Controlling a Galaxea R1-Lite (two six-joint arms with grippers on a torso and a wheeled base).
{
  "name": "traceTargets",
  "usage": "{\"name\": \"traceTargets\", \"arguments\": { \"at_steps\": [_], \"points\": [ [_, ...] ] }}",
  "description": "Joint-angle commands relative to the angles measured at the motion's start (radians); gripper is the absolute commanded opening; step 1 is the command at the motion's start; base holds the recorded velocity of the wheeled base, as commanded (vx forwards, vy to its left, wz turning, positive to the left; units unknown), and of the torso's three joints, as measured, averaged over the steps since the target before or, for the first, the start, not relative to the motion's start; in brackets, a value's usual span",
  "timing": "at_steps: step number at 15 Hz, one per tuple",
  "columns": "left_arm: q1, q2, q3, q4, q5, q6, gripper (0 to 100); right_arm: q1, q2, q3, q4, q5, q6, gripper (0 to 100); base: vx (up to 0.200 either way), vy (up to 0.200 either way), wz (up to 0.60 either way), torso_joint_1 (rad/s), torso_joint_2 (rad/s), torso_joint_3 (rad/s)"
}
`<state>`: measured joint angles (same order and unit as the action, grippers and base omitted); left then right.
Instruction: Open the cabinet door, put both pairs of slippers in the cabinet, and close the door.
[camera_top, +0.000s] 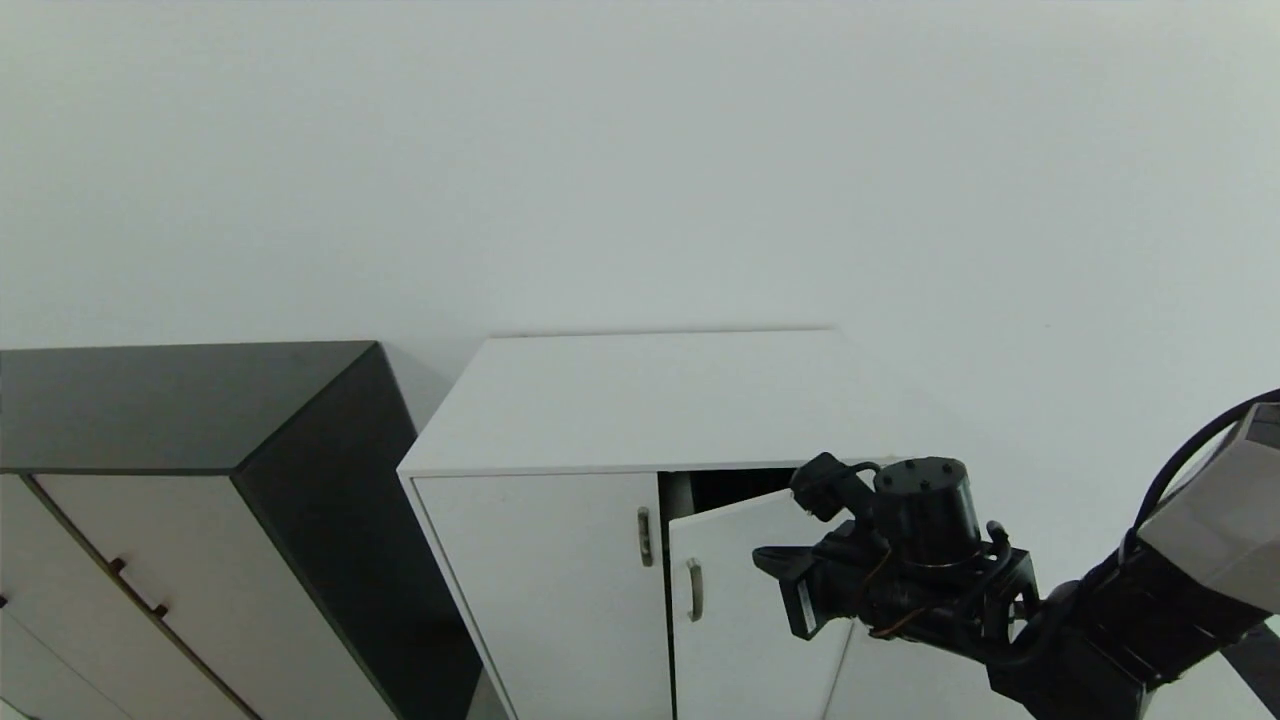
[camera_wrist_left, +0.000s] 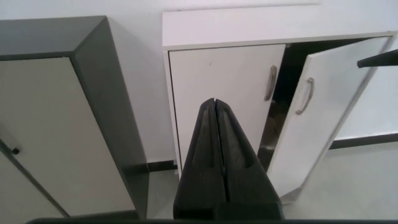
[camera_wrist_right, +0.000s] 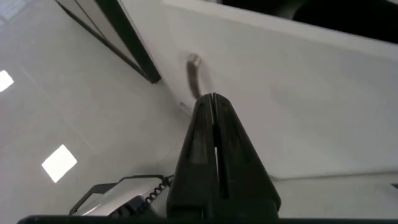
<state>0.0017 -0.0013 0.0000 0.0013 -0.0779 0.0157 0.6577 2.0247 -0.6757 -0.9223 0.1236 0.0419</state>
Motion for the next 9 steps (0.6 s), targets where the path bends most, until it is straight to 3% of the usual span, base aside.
{"name": "traceTargets", "arguments": {
  "at_steps": [1, 9],
  "points": [
    [0.0, 0.001, 0.0, 0.0, 0.0, 0.0, 0, -0.001, 0.025, 0.005, -0.004, 0.004, 0.0, 0, 0.0, 0.0, 0.0, 0.0, 0.0, 0.0],
    [0.0, 0.001, 0.0, 0.0, 0.0, 0.001, 0, -0.03, 0.126, -0.091, -0.052, 0.001, 0.004, 0, 0.0, 0.0, 0.0, 0.0, 0.0, 0.0]
  ]
}}
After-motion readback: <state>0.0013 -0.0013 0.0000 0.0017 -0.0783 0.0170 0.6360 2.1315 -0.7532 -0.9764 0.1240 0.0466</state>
